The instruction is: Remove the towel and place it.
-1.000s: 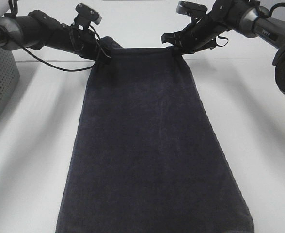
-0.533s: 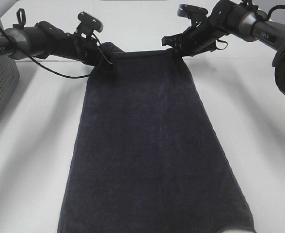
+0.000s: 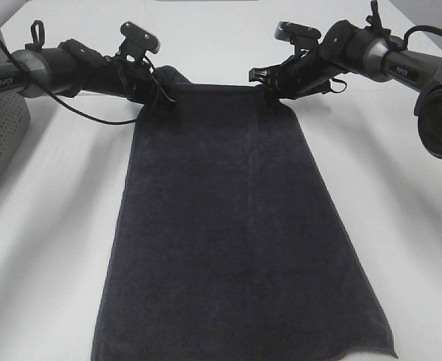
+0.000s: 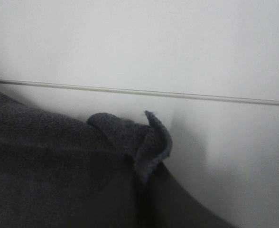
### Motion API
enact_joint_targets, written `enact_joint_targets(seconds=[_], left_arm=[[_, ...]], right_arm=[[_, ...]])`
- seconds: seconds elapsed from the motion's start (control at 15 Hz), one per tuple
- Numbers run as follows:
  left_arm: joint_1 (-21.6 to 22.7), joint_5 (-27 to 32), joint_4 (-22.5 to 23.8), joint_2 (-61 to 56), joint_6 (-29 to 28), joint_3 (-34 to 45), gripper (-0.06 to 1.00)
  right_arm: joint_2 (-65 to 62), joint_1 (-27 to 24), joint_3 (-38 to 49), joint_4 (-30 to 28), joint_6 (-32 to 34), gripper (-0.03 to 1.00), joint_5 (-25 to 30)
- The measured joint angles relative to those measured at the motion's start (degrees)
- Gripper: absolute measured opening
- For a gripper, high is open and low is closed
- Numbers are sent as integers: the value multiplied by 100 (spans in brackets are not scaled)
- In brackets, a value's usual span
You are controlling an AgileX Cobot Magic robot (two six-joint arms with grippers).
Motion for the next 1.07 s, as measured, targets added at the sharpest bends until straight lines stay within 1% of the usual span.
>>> enact_joint_targets(seconds=[0.07,0.13,0.2,0.27,0.33,0.4,0.47,0.6,0.67,0.87,1.0,1.07], left_arm=[[0,-34,-46,11,6,0,11],[0,-109,-109,57,6,0,21],[0,-286,-172,109,6,0,33],[0,-510,-304,166,0,0,40],[0,-607,-361,178,-11,0,52],[0,-831,-527,189,-11,0,62],[0,-1014,-682,189,-17,0,66],[0,-1089,-808,189,-23,0,68],[0,-1089,-831,189,-34,0,68],[0,-1083,-848,189,-34,0,68],[0,-985,-848,189,-34,0,68],[0,-940,-848,189,-34,0,68]], right_arm=[[23,0,0,29,-6,9,-34],[40,0,0,34,-6,18,-40],[40,0,0,34,-6,32,-40],[40,0,0,34,-6,38,-74],[40,-6,0,34,-6,50,-86],[40,-11,0,34,-6,58,-92],[40,-11,0,34,-6,62,-92],[34,-11,0,160,-6,63,-201],[23,-11,0,235,-6,63,-327],[-69,-11,-17,304,-11,62,-940],[74,-11,-17,292,-52,61,-1197],[120,-11,-17,292,-52,61,-1238]])
